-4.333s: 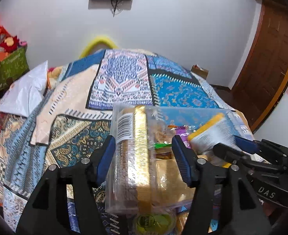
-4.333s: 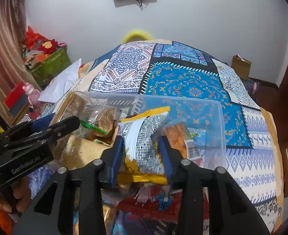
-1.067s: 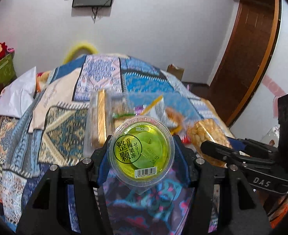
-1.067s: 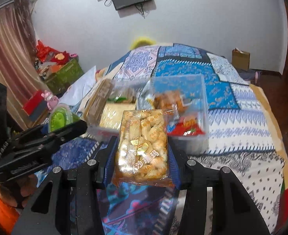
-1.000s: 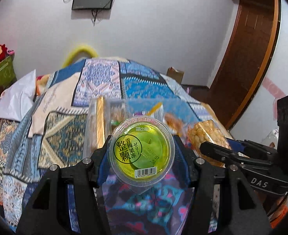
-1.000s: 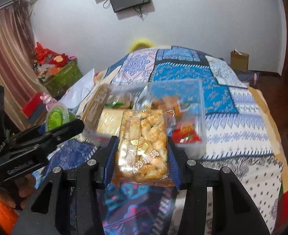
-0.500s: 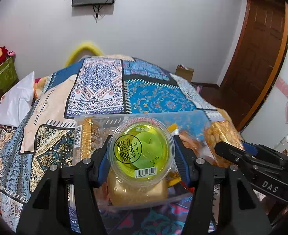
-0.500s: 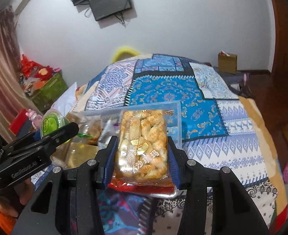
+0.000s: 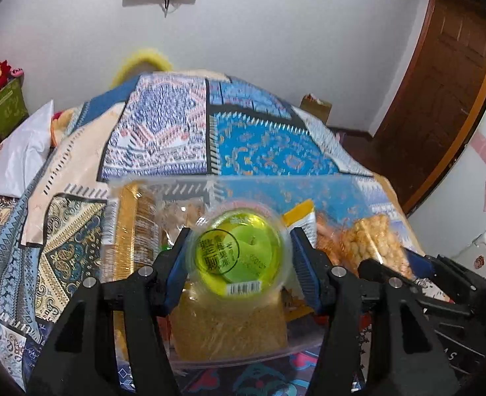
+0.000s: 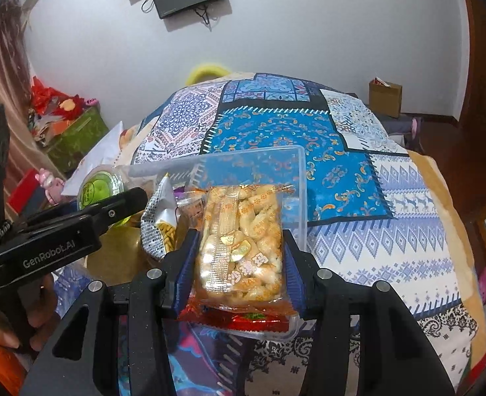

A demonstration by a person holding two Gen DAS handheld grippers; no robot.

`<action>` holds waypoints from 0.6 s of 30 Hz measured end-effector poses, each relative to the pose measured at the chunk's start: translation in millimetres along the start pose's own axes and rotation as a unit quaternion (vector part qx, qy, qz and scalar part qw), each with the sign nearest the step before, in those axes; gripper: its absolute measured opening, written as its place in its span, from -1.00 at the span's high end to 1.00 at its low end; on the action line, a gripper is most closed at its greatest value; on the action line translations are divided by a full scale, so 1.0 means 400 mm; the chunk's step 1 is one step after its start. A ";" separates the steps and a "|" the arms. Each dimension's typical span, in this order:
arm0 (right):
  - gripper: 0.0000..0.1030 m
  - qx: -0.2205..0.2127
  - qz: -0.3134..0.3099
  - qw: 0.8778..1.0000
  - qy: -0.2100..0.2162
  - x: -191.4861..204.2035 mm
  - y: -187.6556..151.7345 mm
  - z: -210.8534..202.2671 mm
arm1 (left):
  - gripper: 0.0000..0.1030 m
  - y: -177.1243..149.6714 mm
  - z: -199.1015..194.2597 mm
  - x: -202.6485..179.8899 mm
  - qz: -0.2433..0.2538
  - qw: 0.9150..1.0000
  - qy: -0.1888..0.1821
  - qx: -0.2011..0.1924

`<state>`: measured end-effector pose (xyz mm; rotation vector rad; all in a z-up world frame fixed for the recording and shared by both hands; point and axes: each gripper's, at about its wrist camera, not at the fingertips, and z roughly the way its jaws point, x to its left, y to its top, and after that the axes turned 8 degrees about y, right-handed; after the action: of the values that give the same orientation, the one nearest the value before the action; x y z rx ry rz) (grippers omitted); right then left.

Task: Organize snacks

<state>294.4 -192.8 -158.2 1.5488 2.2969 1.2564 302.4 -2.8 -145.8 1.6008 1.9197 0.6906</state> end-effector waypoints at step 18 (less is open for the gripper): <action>-0.32 -0.080 -0.041 0.996 0.012 0.118 0.032 -0.218 | -0.31 -0.012 -0.374 0.009 0.018 0.990 -0.011 -0.136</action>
<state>238.1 -202.7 -76.4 1.3801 2.1880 1.4052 195.0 -6.5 -41.4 1.4672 1.7010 0.9040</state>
